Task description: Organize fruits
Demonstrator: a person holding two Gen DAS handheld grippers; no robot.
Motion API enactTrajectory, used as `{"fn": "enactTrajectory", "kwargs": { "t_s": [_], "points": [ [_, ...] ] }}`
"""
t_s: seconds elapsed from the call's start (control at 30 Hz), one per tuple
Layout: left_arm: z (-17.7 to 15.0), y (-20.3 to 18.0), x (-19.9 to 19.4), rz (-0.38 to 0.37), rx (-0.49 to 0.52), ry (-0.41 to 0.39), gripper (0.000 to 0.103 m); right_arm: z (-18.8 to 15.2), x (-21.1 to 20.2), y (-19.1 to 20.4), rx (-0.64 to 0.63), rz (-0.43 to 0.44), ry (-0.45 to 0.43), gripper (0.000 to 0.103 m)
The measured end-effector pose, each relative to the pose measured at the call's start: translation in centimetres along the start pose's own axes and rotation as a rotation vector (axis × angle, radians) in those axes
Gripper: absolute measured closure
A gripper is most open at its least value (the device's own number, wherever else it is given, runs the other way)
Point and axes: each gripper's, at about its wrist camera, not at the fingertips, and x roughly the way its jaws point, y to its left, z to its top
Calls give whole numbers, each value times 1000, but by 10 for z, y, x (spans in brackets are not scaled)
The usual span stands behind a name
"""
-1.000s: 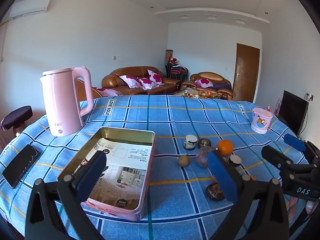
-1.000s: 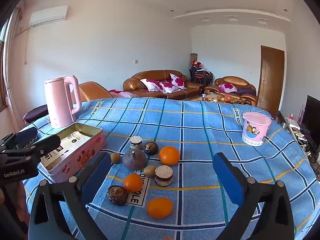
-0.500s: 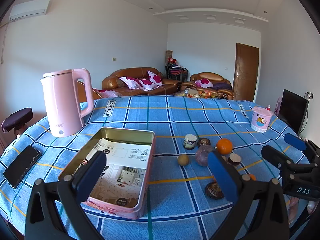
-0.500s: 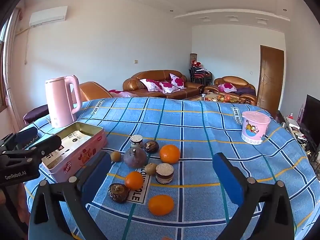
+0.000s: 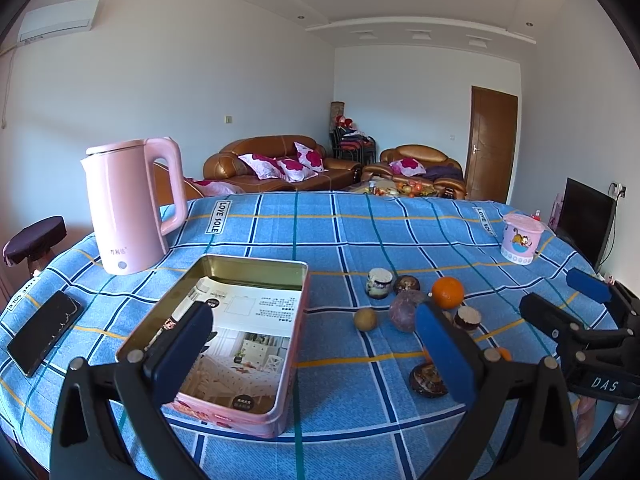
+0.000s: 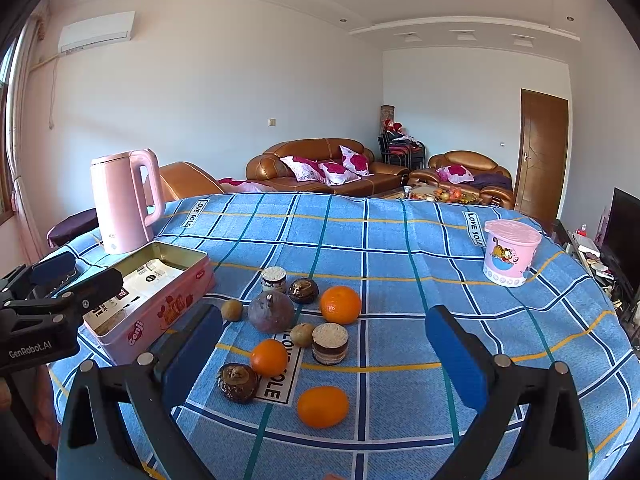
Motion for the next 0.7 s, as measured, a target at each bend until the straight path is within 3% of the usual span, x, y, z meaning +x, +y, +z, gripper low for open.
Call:
{"fn": "enactTrajectory", "kwargs": {
  "t_s": [0.7],
  "points": [
    [0,1,0,-1,-1,0,0,1,2,2,1,-1,3,1]
  ]
}}
